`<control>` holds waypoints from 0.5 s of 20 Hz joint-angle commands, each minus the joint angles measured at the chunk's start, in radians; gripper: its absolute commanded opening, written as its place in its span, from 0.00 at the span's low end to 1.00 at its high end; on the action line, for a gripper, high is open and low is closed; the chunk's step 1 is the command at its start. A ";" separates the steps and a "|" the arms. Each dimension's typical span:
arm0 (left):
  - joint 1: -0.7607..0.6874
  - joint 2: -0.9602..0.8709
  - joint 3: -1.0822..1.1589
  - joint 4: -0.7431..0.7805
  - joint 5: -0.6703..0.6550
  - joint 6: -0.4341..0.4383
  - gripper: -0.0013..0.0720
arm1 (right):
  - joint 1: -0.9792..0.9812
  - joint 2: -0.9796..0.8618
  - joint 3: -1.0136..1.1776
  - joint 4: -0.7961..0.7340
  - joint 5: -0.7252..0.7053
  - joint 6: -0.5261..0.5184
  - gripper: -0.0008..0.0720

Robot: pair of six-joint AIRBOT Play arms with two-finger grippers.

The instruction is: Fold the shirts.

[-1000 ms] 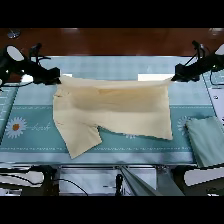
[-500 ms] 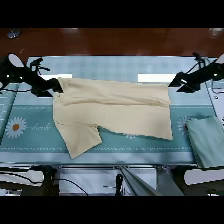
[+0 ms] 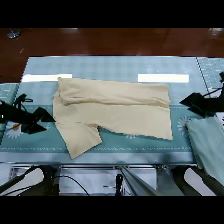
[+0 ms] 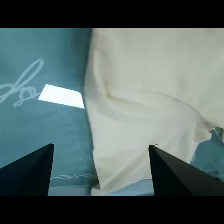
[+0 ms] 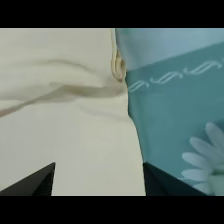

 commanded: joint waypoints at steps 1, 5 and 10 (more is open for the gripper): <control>0.077 0.156 -0.245 -0.150 0.147 0.050 0.98 | -0.010 0.144 -0.226 0.079 -0.074 -0.022 0.88; 0.029 0.164 -0.368 -0.361 0.266 0.198 0.98 | -0.010 0.149 -0.246 0.087 -0.053 -0.023 0.87; -0.061 0.155 -0.381 -0.369 0.328 0.214 0.98 | -0.010 0.149 -0.246 0.086 -0.014 -0.034 0.87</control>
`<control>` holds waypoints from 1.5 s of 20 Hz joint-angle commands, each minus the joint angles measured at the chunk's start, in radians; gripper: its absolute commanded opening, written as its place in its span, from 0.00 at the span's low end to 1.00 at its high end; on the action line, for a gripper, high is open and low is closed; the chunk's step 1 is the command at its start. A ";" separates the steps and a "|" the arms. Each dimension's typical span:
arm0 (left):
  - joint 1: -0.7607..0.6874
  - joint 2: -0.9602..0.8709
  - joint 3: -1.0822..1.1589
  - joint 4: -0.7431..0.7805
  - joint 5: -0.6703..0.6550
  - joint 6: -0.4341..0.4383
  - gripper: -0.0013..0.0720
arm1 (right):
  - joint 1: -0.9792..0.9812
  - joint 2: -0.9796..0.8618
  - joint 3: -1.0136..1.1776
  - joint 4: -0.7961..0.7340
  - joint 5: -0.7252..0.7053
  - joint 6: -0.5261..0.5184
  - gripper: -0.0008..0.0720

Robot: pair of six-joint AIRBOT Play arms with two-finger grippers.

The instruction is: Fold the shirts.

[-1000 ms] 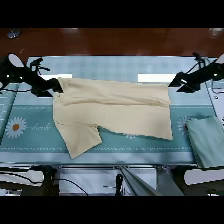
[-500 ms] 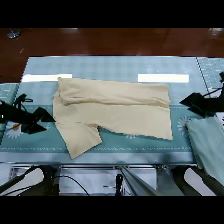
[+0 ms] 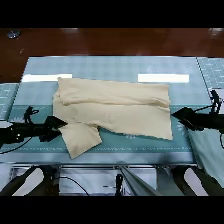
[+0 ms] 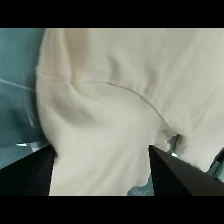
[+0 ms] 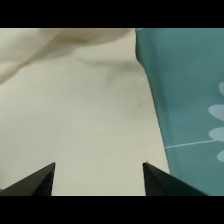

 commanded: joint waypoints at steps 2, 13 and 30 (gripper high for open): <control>-0.105 0.001 -0.024 -0.053 0.063 0.101 0.98 | -0.027 0.006 0.006 -0.035 -0.034 0.012 0.87; -0.154 0.002 -0.011 -0.046 0.037 0.120 0.06 | -0.086 0.005 -0.112 -0.291 0.125 0.182 0.87; -0.154 0.002 0.010 -0.046 0.002 0.120 0.06 | 0.107 -0.233 -0.056 0.042 0.005 -0.058 0.04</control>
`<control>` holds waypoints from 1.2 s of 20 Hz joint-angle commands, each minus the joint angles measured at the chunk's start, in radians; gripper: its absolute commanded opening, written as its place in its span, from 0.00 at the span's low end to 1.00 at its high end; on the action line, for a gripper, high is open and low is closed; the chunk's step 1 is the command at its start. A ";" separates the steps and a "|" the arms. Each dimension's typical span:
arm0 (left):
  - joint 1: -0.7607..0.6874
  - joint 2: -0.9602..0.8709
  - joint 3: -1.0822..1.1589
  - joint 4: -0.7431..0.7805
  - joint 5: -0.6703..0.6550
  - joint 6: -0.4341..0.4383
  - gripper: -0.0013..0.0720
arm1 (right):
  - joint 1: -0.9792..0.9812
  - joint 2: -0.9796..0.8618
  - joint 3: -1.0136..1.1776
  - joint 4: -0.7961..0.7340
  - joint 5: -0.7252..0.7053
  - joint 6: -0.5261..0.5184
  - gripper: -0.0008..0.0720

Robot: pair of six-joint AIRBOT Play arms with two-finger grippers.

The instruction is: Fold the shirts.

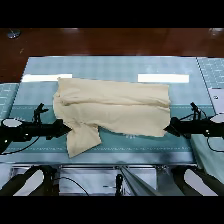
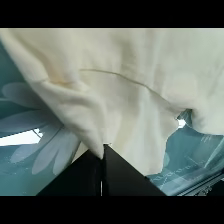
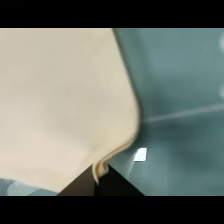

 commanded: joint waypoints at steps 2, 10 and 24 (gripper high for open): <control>0.002 0.002 0.058 0.000 -0.072 0.000 0.06 | 0.001 -0.041 0.107 0.021 0.106 -0.103 0.04; -0.030 -0.152 0.496 0.027 -0.082 -0.040 0.06 | 0.071 -0.151 0.488 0.089 0.107 -0.067 0.04; -0.097 -0.797 1.166 0.053 -0.039 -0.169 0.05 | 0.125 -0.592 0.839 0.112 -0.098 0.039 0.04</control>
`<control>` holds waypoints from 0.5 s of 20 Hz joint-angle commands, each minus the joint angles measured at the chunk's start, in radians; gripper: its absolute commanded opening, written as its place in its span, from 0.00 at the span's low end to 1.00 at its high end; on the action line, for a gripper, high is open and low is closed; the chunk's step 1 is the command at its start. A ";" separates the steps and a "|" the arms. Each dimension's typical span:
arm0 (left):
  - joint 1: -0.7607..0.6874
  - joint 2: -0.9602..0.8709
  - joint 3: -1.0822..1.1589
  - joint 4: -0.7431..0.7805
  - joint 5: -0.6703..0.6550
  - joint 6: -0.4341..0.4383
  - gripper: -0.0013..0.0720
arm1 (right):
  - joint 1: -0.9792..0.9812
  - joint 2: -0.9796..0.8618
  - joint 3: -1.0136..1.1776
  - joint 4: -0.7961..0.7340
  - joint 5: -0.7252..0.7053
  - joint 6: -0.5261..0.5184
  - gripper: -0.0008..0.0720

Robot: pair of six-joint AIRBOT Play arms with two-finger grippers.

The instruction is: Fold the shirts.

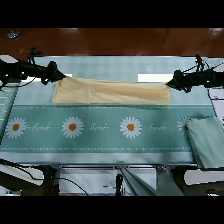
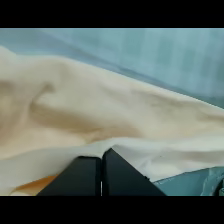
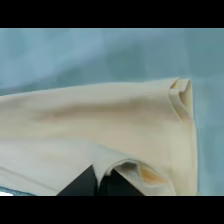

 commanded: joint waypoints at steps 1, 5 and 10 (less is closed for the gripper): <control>-0.031 -0.091 0.050 0.016 0.043 0.003 0.06 | 0.022 -0.081 0.026 0.026 -0.086 0.019 0.04; -0.025 -0.100 0.091 0.042 -0.026 0.003 0.98 | -0.017 -0.115 0.037 0.023 -0.043 0.024 0.87; 0.127 -0.040 0.218 0.367 -0.338 -0.148 0.98 | -0.203 -0.079 0.084 -0.123 0.208 0.024 0.87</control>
